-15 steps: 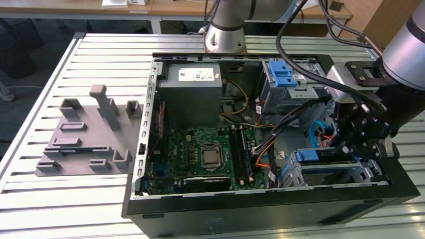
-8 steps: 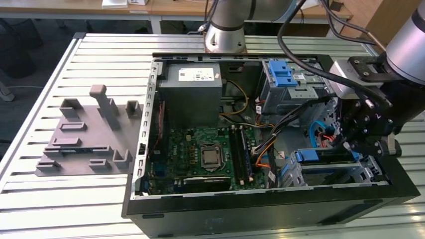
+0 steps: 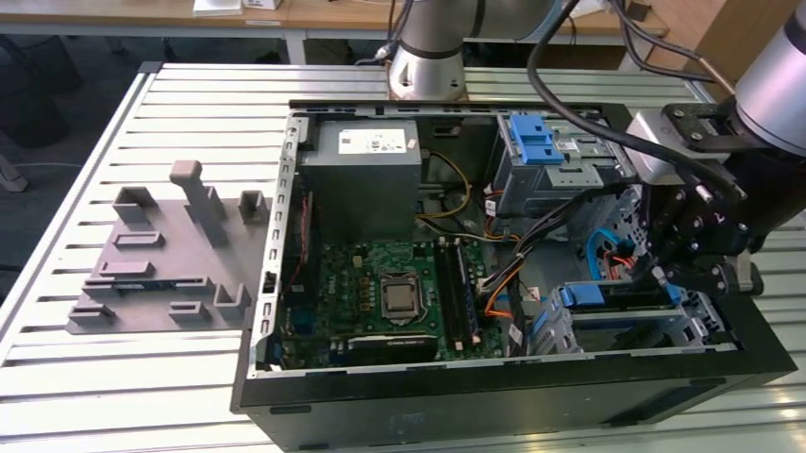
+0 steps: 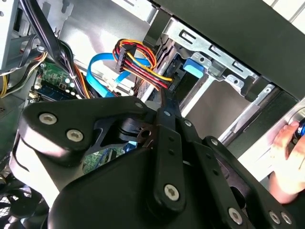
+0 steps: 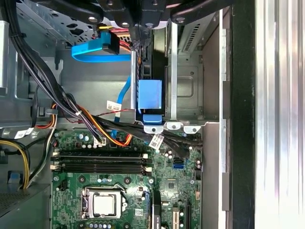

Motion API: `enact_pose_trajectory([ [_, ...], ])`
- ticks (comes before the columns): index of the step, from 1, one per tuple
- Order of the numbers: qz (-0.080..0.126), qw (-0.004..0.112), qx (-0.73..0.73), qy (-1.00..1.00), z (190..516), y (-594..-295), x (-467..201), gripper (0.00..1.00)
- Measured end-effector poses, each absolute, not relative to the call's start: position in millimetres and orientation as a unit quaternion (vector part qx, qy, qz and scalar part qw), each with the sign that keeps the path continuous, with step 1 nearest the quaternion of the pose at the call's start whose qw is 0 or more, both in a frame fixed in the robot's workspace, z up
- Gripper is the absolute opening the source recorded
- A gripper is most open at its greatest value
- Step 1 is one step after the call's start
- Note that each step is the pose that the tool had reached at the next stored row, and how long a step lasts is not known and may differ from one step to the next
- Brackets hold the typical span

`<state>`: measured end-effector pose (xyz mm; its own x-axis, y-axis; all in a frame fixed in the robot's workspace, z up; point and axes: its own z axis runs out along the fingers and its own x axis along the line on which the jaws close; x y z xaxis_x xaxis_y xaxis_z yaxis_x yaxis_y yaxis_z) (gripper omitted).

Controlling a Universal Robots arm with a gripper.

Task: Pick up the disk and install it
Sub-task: 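Insert the first disk wire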

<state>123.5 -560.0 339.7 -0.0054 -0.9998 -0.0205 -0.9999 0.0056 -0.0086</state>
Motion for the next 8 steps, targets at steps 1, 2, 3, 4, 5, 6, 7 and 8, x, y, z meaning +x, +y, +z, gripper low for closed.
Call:
enact_pose_trajectory([
  [1, 0.004, 0.01, -0.705, 0.709, 340.2, -560.0, 123.5, 0.11],
  [2, 0.004, 0.01, -0.705, 0.709, 340.6, -560.0, 123.5, 0.11],
  [3, 0.004, 0.01, -0.705, 0.709, 340.9, -560.0, 123.5, 0.11],
  [4, 0.004, 0.01, -0.705, 0.709, 341.2, -560.0, 123.5, 0.11],
  [5, 0.004, 0.01, -0.705, 0.709, 341.7, -560.0, 123.5, 0.11],
  [6, 0.004, 0.01, -0.705, 0.709, 341.9, -560.0, 123.5, 0.11],
  [7, 0.004, 0.01, -0.705, 0.709, 342.3, -560.0, 123.5, 0.11],
  [8, 0.004, 0.01, -0.705, 0.709, 342.8, -560.0, 123.5, 0.11],
])
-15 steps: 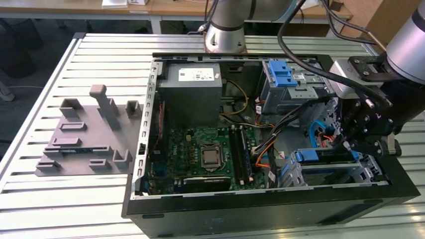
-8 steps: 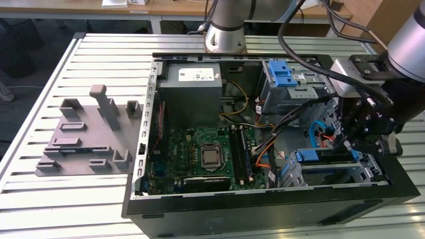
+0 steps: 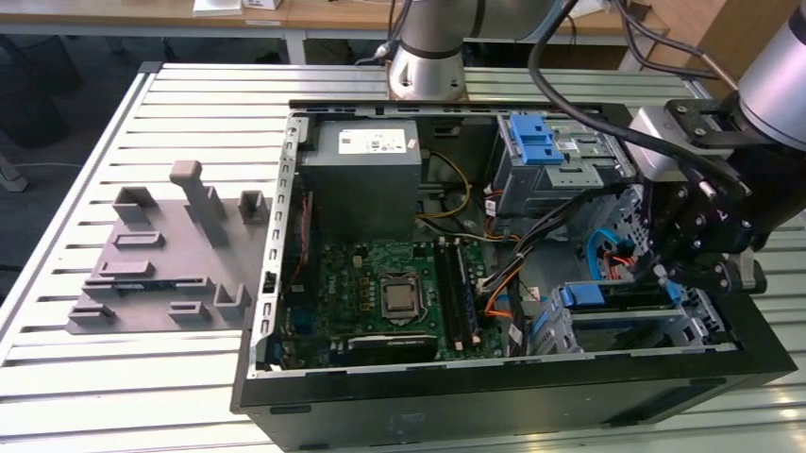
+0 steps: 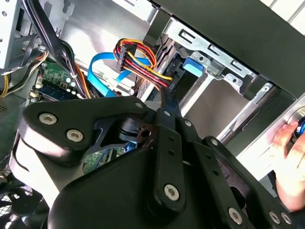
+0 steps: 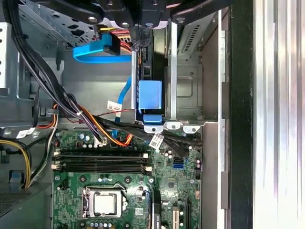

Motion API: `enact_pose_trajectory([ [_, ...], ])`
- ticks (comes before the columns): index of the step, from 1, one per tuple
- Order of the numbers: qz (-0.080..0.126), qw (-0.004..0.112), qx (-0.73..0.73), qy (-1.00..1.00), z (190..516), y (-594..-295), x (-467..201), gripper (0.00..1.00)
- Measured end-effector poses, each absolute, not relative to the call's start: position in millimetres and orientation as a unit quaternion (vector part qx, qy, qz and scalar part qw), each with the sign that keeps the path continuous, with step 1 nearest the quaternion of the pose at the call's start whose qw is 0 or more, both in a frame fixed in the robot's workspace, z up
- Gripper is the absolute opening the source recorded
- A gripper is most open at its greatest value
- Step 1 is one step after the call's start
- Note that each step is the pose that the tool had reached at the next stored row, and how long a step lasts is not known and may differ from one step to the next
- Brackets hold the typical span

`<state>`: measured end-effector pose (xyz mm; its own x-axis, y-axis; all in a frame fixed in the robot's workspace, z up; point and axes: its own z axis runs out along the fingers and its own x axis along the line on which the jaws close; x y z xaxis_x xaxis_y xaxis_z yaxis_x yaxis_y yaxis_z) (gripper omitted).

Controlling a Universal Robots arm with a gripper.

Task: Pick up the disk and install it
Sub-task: 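Insert the second disk wire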

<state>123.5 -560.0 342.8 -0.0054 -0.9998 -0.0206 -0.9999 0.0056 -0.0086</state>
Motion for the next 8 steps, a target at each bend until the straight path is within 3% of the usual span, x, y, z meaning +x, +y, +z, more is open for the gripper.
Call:
enact_pose_trajectory([
  [8, 0.004, 0.01, -0.705, 0.709, 345.0, -560.0, 123.0, 0.11],
])
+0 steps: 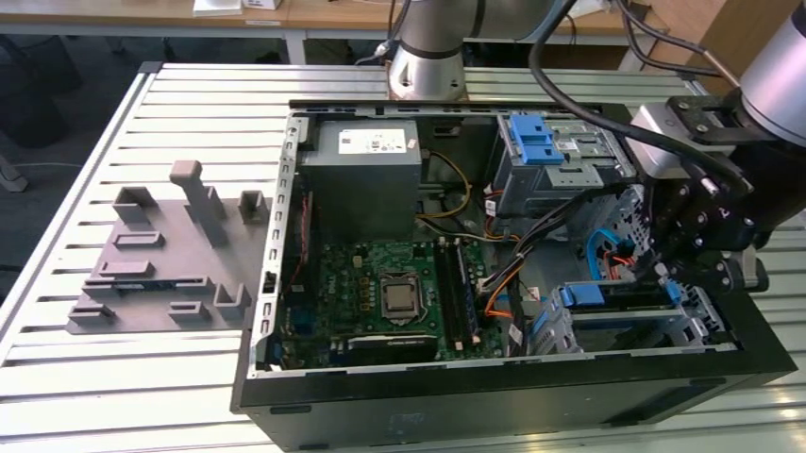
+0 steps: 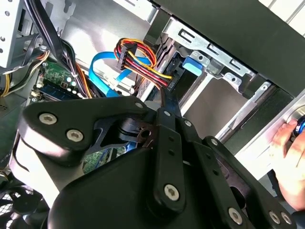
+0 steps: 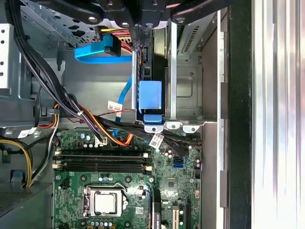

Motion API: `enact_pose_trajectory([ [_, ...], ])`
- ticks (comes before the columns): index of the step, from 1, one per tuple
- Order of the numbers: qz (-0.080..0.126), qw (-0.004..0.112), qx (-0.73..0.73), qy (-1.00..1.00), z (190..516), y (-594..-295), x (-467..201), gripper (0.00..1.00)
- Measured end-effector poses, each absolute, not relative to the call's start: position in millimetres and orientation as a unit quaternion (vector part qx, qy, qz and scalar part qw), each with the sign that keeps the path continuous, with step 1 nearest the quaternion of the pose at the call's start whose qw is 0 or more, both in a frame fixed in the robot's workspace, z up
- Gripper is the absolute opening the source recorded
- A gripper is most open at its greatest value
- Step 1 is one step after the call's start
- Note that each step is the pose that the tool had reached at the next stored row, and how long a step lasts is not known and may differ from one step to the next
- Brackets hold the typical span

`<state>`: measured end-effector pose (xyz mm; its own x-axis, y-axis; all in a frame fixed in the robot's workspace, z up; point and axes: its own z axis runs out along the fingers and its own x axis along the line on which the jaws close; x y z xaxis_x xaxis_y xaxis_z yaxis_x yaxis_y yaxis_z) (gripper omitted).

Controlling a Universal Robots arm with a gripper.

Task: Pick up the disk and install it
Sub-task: 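Insert the second disk wire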

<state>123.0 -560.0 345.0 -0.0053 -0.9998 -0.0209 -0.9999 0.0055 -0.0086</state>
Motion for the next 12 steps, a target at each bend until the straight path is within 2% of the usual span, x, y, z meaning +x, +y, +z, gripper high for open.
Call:
enact_pose_trajectory([
  [12, 0.005, 0.011, -0.705, 0.709, 345, -561, 106, 0.11],
])
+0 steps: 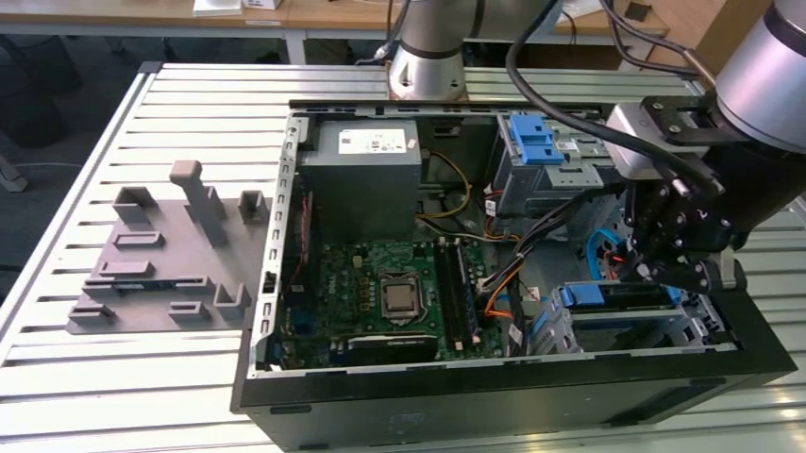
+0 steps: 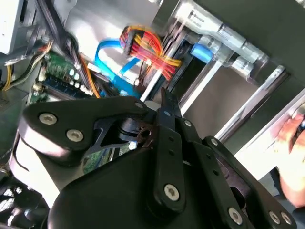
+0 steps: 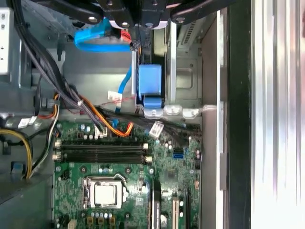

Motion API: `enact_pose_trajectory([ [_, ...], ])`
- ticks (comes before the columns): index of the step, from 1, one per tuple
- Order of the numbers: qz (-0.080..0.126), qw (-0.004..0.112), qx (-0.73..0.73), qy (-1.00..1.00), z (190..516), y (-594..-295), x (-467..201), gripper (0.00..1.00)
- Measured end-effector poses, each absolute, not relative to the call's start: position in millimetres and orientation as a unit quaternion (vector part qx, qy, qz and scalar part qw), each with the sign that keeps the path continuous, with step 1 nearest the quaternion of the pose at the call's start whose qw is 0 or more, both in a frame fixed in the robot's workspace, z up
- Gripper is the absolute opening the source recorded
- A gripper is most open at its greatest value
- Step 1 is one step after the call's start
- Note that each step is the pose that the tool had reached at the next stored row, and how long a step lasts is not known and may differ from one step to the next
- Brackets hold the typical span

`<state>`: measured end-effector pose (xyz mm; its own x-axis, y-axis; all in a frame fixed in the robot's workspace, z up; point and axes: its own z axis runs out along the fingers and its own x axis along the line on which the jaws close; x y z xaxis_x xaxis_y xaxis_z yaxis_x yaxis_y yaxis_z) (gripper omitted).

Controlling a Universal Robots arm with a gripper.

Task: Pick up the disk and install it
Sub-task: 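Insert the second disk wire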

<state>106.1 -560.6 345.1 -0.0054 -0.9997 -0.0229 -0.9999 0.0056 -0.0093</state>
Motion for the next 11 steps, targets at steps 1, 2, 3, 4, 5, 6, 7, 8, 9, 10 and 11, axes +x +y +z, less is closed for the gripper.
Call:
enact_pose_trajectory([
  [1, 0.005, 0.012, -0.705, 0.709, 345, -561, 105, 0.11],
  [2, 0.005, 0.011, -0.705, 0.709, 346, -561, 104, 0.11],
  [3, 0.005, 0.011, -0.705, 0.709, 347, -561, 104, 0.11],
  [4, 0.005, 0.011, -0.705, 0.709, 349, -561, 104, 0.11],
  [5, 0.005, 0.011, -0.705, 0.709, 350, -561, 103, 0.11],
  [6, 0.005, 0.011, -0.705, 0.709, 352, -560, 103, 0.11],
  [7, 0.005, 0.011, -0.705, 0.709, 354, -560, 103, 0.11],
  [8, 0.005, 0.011, -0.705, 0.709, 356, -560, 102, 0.11],
  [9, 0.005, 0.011, -0.705, 0.709, 358, -560, 102, 0.11],
  [10, 0.005, 0.012, -0.705, 0.709, 359, -559, 102, 0.11],
  [11, 0.005, 0.012, -0.705, 0.709, 360, -558, 102, 0.11],
])
